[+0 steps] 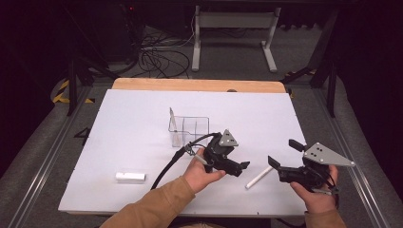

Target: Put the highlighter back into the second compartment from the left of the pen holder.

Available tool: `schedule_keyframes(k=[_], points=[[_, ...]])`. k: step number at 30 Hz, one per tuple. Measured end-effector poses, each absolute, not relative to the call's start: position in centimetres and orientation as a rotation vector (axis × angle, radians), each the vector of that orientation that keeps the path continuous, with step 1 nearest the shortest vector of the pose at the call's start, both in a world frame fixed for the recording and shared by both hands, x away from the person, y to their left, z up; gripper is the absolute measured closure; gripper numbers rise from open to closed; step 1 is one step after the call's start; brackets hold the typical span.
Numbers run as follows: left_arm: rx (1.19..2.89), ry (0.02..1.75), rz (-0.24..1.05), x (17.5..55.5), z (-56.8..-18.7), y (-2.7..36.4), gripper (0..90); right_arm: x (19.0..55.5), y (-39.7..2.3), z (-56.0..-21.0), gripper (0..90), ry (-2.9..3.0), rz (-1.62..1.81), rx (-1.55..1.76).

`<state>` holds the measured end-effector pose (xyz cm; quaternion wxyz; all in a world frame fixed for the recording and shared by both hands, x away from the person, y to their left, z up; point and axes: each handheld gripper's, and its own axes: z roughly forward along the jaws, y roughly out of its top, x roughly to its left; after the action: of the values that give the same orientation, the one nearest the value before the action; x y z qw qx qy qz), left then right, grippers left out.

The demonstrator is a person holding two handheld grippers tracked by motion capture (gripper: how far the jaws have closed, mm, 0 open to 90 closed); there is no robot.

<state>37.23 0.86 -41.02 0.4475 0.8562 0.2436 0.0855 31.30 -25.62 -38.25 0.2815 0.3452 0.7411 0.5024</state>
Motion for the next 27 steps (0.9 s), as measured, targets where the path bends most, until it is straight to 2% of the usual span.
schedule_keyframes(k=[5,18,27], points=[[2.116,0.608,0.193,37.1,-41.1,0.6,14.3,31.3,-25.7,-38.2,10.4,1.978,1.351,0.927],[2.169,0.649,0.153,36.8,-41.7,-1.1,30.9,31.2,-25.7,-38.2,10.3,1.974,1.358,0.938],[2.217,0.647,0.147,36.8,-42.6,-2.8,37.9,31.2,-25.7,-38.1,10.4,1.967,1.353,0.929]])
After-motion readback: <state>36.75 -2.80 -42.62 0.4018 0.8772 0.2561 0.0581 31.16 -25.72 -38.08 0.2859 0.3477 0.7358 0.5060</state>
